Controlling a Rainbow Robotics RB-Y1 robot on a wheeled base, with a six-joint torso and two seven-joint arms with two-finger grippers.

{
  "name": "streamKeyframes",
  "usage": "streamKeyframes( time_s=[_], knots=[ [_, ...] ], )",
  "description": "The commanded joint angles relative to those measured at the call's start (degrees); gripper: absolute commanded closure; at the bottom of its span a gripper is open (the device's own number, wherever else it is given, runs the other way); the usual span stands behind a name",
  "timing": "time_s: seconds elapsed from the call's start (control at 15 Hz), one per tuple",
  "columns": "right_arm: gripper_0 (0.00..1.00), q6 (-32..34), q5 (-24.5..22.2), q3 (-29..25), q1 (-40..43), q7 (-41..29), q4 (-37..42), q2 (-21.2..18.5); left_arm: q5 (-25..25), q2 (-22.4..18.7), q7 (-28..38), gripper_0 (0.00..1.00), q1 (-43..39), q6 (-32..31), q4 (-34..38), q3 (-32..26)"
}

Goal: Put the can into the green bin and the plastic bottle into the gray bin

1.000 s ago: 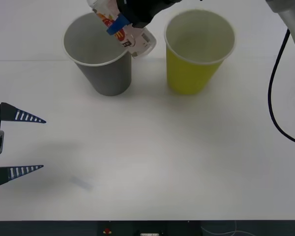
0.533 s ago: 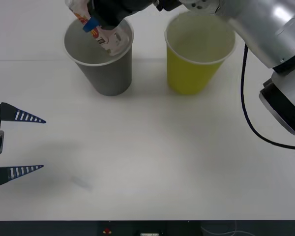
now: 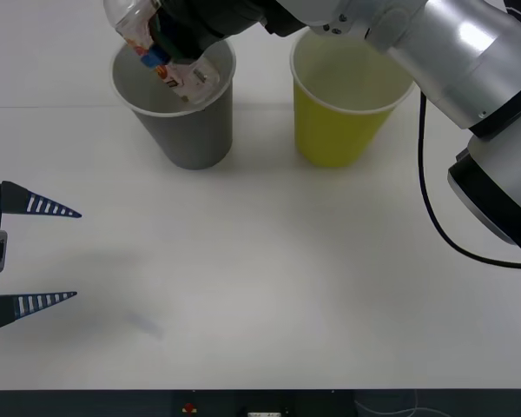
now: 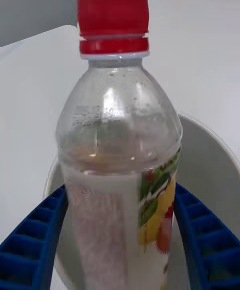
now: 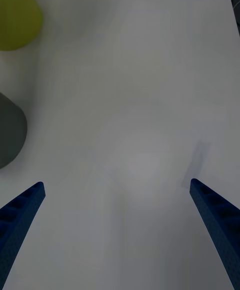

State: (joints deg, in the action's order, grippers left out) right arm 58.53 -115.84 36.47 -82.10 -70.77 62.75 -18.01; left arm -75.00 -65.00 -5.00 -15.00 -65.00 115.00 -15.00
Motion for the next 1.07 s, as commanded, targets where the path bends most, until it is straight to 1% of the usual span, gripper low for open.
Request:
streamKeyframes(
  time_s=[0.07, 0.33, 0.47, 0.6, 0.67, 0.8, 0.87, 1.0, 1.07],
  knots=[
    [0.00, 0.0, 0.6, 0.0, -0.2, 0.2, 0.0, 0.1, 0.0, 0.0, 0.0, 0.00, 0.0, 0.0, 0.0, 0.0],
    [0.00, 0.0, 1.7, 0.0, -0.2, 0.4, 0.1, -0.3, 0.0, 0.0, 0.0, 0.00, 0.0, 0.0, 0.0, 0.0],
    [0.00, 1.5, 2.8, -0.1, -0.2, 0.9, 2.1, -2.3, 0.0, 0.0, 0.0, 0.00, 0.0, 0.0, 0.0, 0.0],
    [0.00, 4.2, 7.5, -0.1, -0.2, 2.7, 4.8, -5.9, 0.0, 0.0, 0.0, 0.00, 0.0, 0.0, 0.0, 0.0],
    [0.00, 6.0, 10.6, -0.2, 0.0, 3.4, 7.3, -8.6, 0.0, 0.0, 0.0, 0.00, 0.0, 0.0, 0.0, 0.0],
    [0.00, 7.8, 15.5, -1.2, 1.7, 4.9, 12.5, -13.5, 0.0, 0.0, 0.0, 0.00, 0.0, 0.0, 0.0, 0.0],
    [0.00, 8.2, 17.5, -1.6, 3.0, 5.5, 15.0, -16.0, 0.0, 0.0, 0.0, 0.00, 0.0, 0.0, 0.0, 0.0],
    [0.00, 8.1, 23.2, -2.2, 6.6, 6.3, 20.8, -21.5, 0.0, 0.0, 0.0, 0.00, 0.0, 0.0, 0.0, 0.0],
    [0.00, 8.1, 25.1, -3.0, 8.8, 6.7, 24.3, -24.4, 0.0, 0.0, 0.0, 0.00, 0.0, 0.0, 0.0, 0.0]
  ],
)
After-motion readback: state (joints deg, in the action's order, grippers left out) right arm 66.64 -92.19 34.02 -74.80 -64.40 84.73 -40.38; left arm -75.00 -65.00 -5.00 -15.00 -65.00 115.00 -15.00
